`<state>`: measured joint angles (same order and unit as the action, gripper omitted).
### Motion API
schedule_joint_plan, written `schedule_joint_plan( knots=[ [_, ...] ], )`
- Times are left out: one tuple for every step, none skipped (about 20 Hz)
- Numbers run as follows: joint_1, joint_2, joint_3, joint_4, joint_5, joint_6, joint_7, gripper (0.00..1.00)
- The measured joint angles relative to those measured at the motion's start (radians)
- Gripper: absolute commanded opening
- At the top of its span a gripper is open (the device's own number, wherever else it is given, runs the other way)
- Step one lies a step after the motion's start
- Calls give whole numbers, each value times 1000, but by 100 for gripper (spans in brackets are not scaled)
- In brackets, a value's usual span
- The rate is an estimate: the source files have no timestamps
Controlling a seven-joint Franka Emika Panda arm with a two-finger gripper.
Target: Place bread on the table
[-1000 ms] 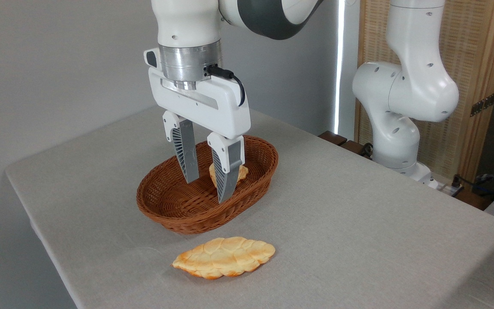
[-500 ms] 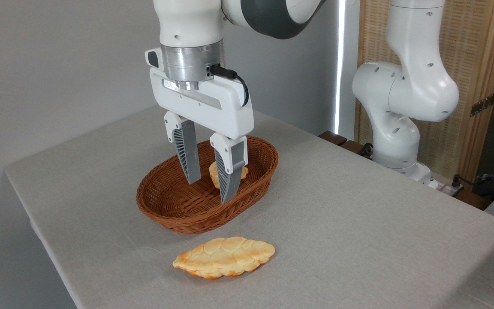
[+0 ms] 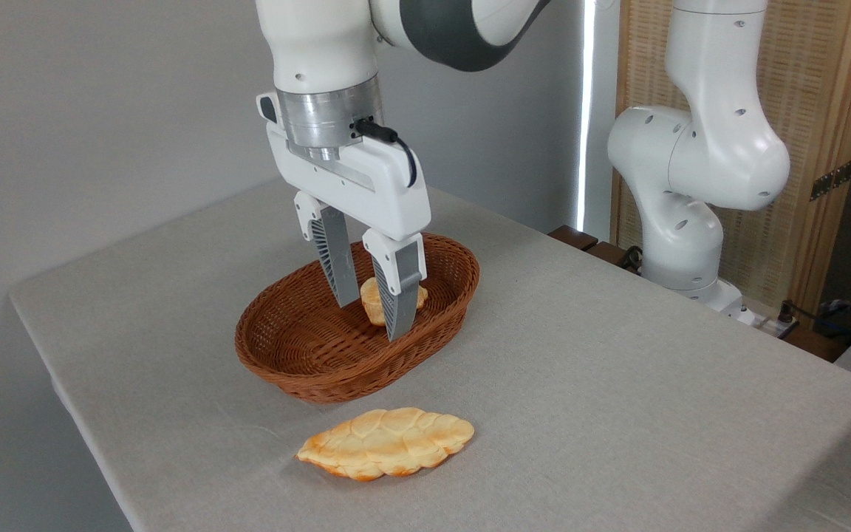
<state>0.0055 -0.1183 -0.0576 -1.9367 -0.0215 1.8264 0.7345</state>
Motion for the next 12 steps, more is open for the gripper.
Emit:
schedule_joint_plan(
  knots=[
    [-8,-11,-1,-19,0,0,22,100],
    [-16,-25,-1,-41,0,0,45,100],
    [-27,-42,-1,-64,0,0,62,100],
    [-41,-60,-1,-85,0,0,73,100],
    [-64,-79,-1,-109,-1,0,85,100],
    [-97,-100,-2,-134,-1,0,93,100],
    [-126,-115,-2,-155,-1,0,97,100],
    [-159,-129,-3,-177,-1,0,105,100],
    [-189,-140,-3,-197,-1,0,111,100],
    [-220,-149,-3,-217,-1,0,124,100],
    [-244,-153,-3,-233,-1,0,141,100],
    [-263,-155,-4,-247,-1,0,167,100]
  ],
)
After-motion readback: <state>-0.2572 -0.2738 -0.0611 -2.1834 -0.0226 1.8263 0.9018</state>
